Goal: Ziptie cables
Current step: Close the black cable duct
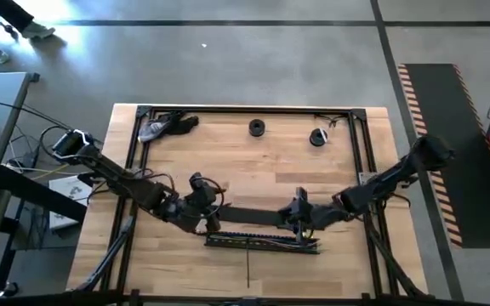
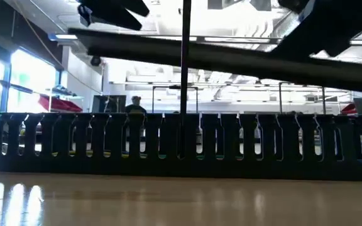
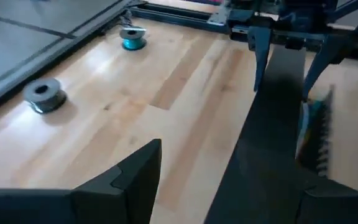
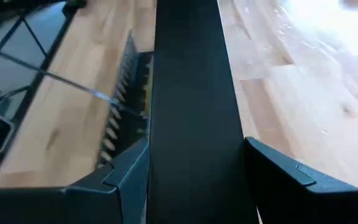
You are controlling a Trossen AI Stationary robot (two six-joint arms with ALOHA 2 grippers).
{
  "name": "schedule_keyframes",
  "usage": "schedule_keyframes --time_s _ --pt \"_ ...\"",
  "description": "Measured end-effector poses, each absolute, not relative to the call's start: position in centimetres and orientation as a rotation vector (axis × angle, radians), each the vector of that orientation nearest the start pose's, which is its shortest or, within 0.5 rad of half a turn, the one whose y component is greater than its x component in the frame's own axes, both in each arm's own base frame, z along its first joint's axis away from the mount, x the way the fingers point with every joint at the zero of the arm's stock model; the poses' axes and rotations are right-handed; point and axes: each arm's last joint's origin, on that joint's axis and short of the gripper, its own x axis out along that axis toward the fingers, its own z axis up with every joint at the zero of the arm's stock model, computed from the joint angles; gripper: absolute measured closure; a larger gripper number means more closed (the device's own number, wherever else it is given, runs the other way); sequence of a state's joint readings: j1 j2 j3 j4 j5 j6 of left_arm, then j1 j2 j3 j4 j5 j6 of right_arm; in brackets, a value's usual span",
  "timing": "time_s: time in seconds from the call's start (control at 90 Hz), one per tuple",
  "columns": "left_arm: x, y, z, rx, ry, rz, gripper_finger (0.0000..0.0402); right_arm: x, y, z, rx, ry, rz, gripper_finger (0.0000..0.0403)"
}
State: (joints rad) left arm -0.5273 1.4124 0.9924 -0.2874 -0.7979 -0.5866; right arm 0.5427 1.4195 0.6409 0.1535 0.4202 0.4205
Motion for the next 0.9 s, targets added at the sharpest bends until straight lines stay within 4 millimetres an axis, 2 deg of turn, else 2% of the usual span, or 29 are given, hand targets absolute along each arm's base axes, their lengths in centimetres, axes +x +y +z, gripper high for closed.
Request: schedule_keyframes --time_s 0.211,0.344,0.489,0.733,0.9 --pt "25.2 -15.1 26.2 -0.222 0.442 0.353 0.0219 25.7 16.4 17.4 0.034 0.637 -0.022 0.0197" --pt "24.5 -16.2 26.0 -0.269 0.442 0.334 0.0224 27.4 17.7 16.9 -0.005 0.703 -0.075 0.0197" --pt "24.1 -17.5 25.2 -0.299 0.454 0.326 0.0225 28.5 18.9 15.4 -0.023 0.761 -0.055 0.0197" --pt "24.4 -19.5 22.5 -0.32 0.49 0.332 0.0226 28.4 19.8 14.8 0.003 0.777 -0.056 0.0197" --pt "24.7 -19.8 21.5 -0.317 0.508 0.349 0.0226 28.3 19.8 15.0 0.02 0.769 -0.066 0.0197"
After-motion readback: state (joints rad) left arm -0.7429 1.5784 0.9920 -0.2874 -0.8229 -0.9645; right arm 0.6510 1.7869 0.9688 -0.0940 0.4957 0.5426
